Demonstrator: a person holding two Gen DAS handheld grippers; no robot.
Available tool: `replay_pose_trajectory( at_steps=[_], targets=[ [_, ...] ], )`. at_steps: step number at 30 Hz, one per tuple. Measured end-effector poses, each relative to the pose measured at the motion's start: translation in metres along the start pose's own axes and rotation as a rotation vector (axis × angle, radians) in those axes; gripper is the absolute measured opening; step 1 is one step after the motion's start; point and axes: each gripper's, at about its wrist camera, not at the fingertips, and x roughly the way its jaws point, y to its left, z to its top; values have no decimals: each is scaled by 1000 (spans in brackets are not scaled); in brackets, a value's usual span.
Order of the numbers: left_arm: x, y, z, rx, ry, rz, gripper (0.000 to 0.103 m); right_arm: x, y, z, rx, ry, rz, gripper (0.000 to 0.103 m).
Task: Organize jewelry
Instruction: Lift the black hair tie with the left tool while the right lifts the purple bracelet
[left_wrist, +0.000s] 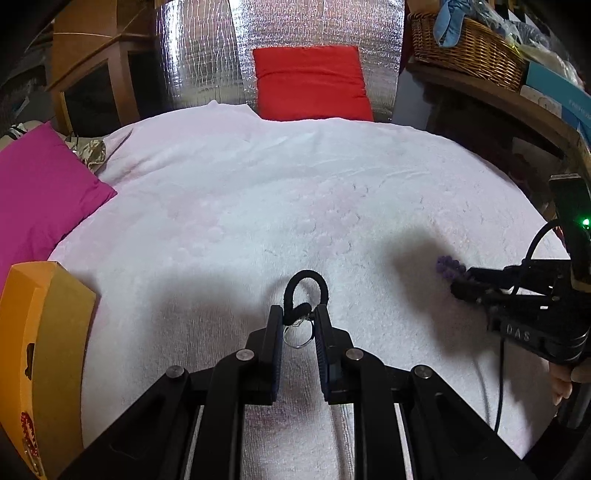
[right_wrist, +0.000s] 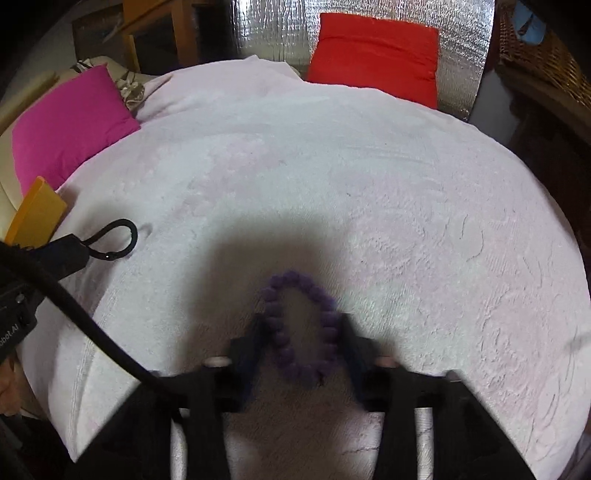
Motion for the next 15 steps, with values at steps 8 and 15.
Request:
replay_pose_trajectory(
  at_steps=[8, 15],
  targets=[
    [-9, 5, 0, -15, -21, 11, 17, -19, -1, 0, 9, -58, 24, 20],
    [-25, 8, -1, -16, -65, 23, 17, -41, 4, 6, 32, -130, 113, 20]
  ],
)
